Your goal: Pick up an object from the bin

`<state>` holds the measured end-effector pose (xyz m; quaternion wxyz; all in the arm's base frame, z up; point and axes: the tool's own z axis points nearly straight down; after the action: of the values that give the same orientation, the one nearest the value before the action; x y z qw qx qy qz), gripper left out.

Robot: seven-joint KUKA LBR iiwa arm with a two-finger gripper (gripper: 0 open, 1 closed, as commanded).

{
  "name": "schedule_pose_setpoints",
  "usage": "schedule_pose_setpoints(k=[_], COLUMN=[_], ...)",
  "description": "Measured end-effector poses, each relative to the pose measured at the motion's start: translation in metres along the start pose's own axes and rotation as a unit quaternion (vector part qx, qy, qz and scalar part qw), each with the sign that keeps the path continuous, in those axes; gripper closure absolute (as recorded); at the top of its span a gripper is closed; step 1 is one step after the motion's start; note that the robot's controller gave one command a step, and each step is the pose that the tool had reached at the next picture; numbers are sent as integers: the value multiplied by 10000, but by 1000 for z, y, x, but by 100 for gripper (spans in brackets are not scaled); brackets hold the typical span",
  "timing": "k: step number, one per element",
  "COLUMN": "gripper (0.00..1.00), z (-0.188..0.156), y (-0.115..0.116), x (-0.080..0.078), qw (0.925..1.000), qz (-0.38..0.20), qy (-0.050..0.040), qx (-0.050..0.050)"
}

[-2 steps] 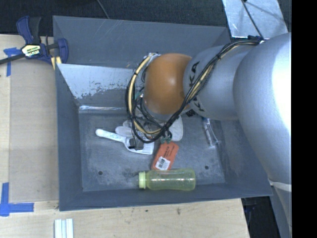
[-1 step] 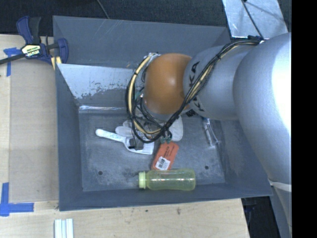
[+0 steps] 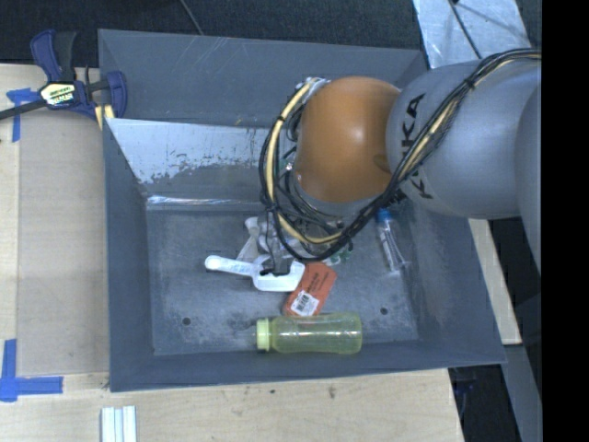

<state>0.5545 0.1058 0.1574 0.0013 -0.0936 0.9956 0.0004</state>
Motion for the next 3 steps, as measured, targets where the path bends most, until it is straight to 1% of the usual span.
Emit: schedule_pose_setpoints(k=[1, 2, 3], gripper=[100, 100, 100], z=[0, 50, 80], y=[0, 3, -18], x=[0, -17, 2], qw=[10000, 10000, 9998], qz=[2, -79, -207], qy=[0, -35, -23], qx=[-1, -1, -28])
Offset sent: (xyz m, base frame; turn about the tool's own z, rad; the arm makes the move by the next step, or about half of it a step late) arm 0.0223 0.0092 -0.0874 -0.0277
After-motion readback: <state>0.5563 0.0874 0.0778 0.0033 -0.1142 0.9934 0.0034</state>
